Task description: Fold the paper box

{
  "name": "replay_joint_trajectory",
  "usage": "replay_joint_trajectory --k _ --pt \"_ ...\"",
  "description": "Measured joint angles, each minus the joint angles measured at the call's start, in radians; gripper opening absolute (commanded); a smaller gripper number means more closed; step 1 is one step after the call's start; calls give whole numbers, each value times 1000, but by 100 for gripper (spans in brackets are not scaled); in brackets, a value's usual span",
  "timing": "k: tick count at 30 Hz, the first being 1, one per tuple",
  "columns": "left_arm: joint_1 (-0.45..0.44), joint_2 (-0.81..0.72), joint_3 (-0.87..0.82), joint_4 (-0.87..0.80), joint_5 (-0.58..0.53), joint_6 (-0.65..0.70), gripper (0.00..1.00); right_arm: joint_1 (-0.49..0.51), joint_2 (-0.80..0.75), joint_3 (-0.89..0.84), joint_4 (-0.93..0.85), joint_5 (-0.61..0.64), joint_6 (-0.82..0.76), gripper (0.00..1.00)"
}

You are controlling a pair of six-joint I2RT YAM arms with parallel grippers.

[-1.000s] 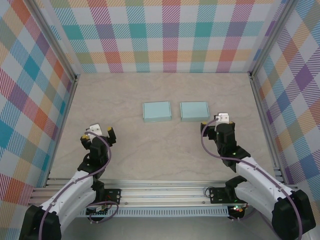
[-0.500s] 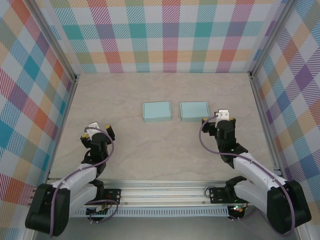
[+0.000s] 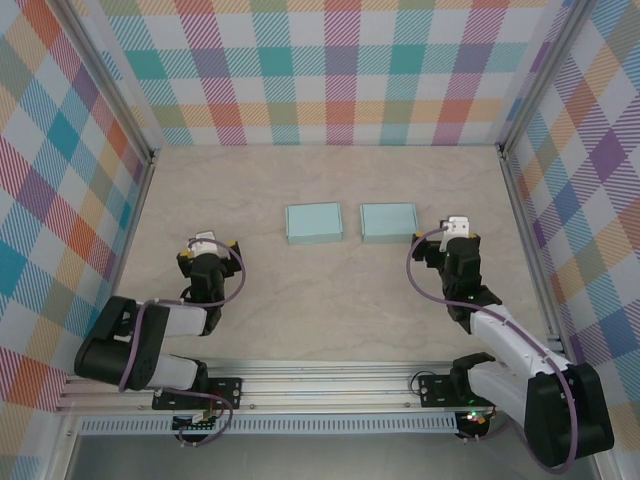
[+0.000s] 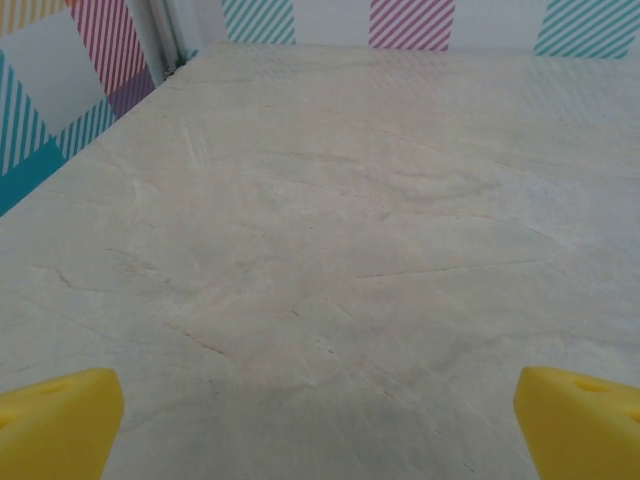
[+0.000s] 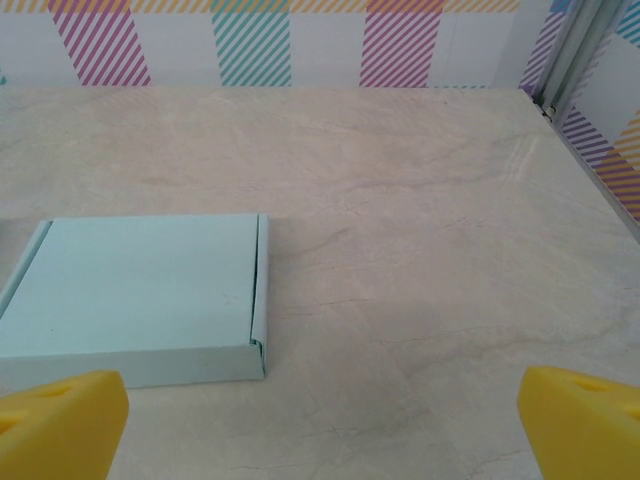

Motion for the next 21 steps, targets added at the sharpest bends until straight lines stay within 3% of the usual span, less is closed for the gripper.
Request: replay_joint_trajectory --k 8,17,21 --pt "6 117 46 64 80 43 100 -30 -1 -2 10 -30 0 100" --pt "124 138 172 -68 340 51 100 -58 29 -41 114 -68 -5 100" --pt "155 138 183 -101 395 38 100 -79 58 -54 151 -84 -26 100"
